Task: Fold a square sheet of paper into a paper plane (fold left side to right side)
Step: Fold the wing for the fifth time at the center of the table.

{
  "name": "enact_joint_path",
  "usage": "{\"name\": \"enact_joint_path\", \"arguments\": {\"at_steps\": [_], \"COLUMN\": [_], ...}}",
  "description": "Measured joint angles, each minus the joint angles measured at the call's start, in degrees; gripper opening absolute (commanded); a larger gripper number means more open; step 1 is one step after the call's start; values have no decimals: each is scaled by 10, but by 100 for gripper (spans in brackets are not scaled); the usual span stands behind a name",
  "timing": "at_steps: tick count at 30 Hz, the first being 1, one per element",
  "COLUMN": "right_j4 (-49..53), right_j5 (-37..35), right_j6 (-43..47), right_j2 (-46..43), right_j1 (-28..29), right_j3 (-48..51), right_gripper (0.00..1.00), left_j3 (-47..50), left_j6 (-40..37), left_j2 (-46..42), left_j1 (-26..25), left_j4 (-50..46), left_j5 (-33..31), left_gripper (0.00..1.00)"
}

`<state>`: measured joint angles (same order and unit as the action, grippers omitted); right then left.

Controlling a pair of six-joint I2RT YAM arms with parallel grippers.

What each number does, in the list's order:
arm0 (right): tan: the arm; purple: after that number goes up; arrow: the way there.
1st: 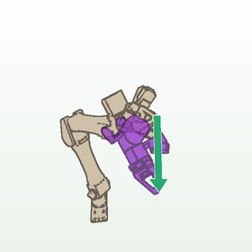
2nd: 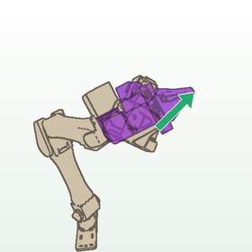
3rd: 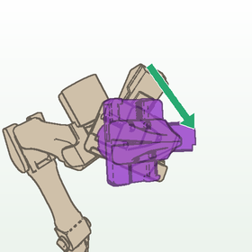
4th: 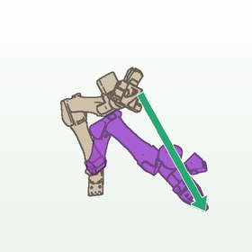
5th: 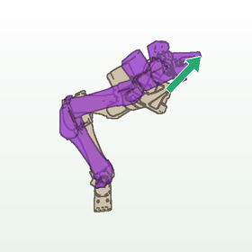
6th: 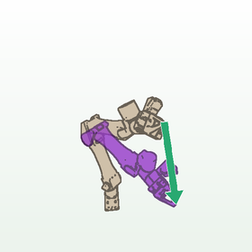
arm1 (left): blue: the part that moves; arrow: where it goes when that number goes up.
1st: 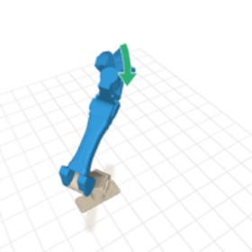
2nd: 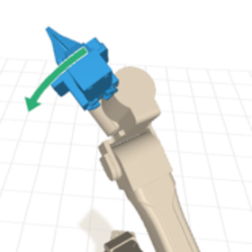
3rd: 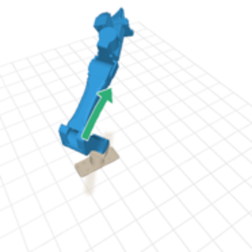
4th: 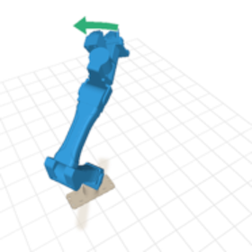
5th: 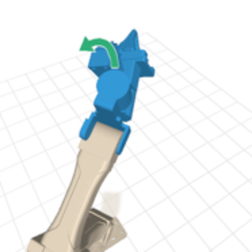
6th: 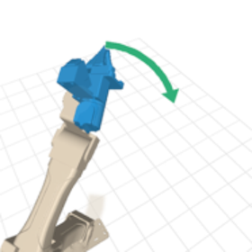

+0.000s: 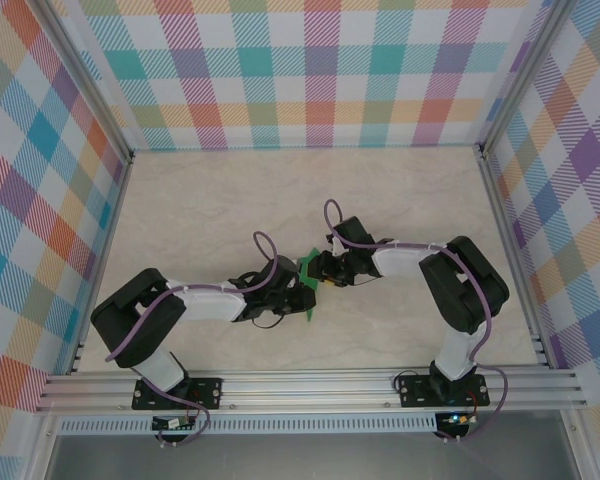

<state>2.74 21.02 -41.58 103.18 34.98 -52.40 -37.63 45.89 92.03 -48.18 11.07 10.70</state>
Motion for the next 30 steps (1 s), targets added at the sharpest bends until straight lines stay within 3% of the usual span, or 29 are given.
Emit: {"name": "enact_joint_path", "arguments": {"at_steps": [18,24,30], "right_j4": [9,10,10], "right_j5": [0,0,0], "right_j6": [0,0,0], "right_j2": [2,2,2], "right_j1": [0,0,0], "right_j3": [-6,-6,-6], "right_gripper": [46,46,46], "left_j3": [22,24,19], "left_j6": [-5,-4,-2], "left_j2": [-128,-136,-78], "left_j1": [40,100,132], "left_j4": [-41,-61,-48], "left_j5": [4,25,63], "left_gripper": [52,48,42]}}
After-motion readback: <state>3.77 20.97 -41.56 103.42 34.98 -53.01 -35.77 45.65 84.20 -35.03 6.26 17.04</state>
